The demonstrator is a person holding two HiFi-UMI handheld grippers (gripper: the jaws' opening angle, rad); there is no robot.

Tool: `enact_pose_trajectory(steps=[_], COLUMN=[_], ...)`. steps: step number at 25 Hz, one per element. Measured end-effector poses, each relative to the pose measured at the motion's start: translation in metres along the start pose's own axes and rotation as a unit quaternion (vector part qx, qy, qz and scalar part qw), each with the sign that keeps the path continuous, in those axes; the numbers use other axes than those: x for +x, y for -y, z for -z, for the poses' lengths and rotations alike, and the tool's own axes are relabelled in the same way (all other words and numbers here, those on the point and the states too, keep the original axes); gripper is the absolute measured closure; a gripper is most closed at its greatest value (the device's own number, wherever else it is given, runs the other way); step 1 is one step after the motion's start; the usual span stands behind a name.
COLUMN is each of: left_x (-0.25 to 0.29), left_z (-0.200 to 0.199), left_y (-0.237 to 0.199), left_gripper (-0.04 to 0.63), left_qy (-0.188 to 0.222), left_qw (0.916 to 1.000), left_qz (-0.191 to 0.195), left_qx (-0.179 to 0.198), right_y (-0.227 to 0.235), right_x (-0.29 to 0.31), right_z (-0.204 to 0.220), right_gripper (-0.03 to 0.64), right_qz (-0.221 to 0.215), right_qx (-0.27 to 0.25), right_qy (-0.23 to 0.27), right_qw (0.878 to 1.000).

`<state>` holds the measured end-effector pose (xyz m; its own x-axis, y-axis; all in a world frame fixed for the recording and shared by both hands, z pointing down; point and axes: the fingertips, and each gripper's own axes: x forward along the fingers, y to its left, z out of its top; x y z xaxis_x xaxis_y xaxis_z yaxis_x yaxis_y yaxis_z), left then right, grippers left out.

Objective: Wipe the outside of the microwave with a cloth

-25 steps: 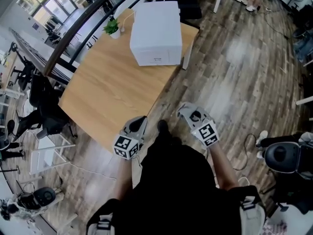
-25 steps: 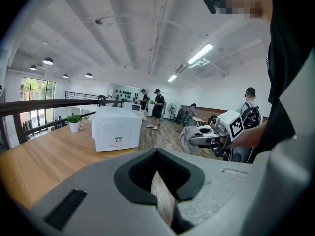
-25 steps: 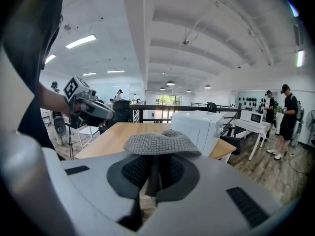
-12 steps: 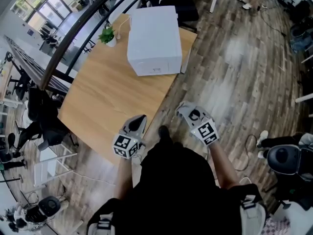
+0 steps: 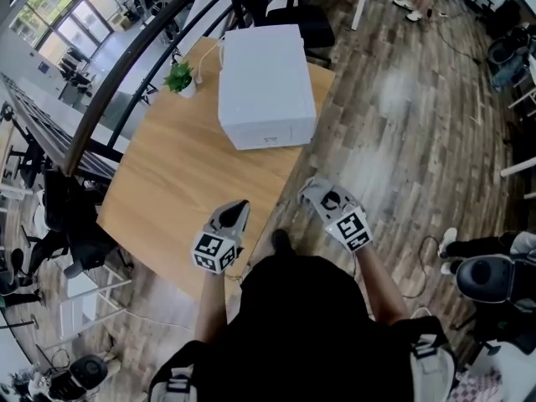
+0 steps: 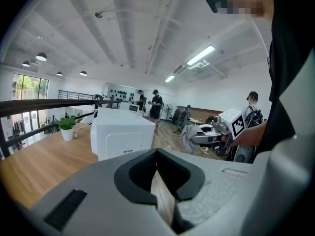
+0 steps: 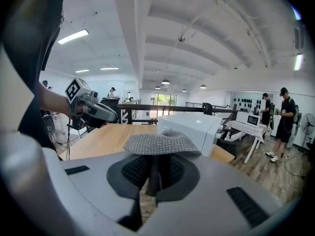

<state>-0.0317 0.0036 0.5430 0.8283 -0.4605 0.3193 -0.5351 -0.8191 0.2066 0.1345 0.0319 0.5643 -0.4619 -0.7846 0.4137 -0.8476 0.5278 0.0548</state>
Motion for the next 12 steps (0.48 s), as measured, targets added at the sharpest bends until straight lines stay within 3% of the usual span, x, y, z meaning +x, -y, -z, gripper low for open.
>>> enact_pose_trajectory(steps=[12], left_x=[0.004], left_z=[-0.001], left_y=[-0.052], left_gripper=[0.595], left_qy=[0.005], left_qw=[0.9998], left_qz=[0.015], left_qx=[-0.013], right_y=[-0.005], right_x=[0.054], right_z=[-0.016], right_gripper=[0.601], right_qz=[-0.002], right_qx=[-0.012], right_qy=[-0.005], right_qw=[1.0])
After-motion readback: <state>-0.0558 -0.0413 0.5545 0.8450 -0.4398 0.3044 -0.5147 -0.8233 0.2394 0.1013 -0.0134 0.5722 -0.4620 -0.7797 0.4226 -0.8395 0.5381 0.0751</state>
